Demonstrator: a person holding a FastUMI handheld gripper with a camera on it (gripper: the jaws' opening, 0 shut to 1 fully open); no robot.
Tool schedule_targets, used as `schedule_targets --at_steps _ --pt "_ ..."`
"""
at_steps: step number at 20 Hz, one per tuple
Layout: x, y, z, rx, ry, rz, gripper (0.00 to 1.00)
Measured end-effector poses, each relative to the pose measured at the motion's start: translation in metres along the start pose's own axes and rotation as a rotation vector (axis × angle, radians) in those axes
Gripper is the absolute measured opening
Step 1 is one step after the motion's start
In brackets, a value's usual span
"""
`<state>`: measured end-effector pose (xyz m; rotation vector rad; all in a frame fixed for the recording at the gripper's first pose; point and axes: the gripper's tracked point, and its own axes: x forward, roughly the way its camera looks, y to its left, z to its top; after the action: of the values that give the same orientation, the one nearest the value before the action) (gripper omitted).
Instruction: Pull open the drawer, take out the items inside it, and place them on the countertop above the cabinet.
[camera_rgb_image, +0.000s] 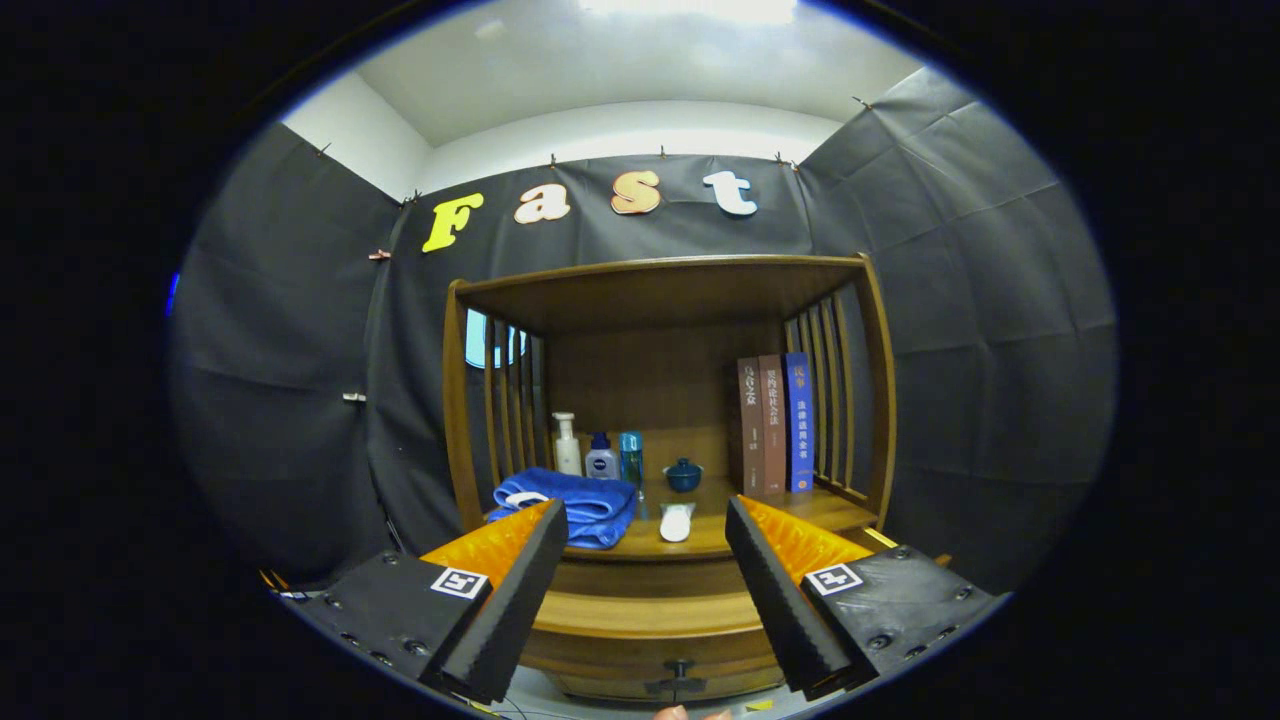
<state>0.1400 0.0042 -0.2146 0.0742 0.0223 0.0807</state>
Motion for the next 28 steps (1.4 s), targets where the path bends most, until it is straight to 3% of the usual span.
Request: schedule_targets --at_steps 11,18,28 --pt "-0.015 -0.034 -0.159 -0.032 0.186 -0.069 1.00" --pt "0.004 -0.020 -0.186 -0.038 0.245 -0.052 1.00" --pt "0.025 -0.016 -0.181 -0.076 0.245 -0.054 1.00"
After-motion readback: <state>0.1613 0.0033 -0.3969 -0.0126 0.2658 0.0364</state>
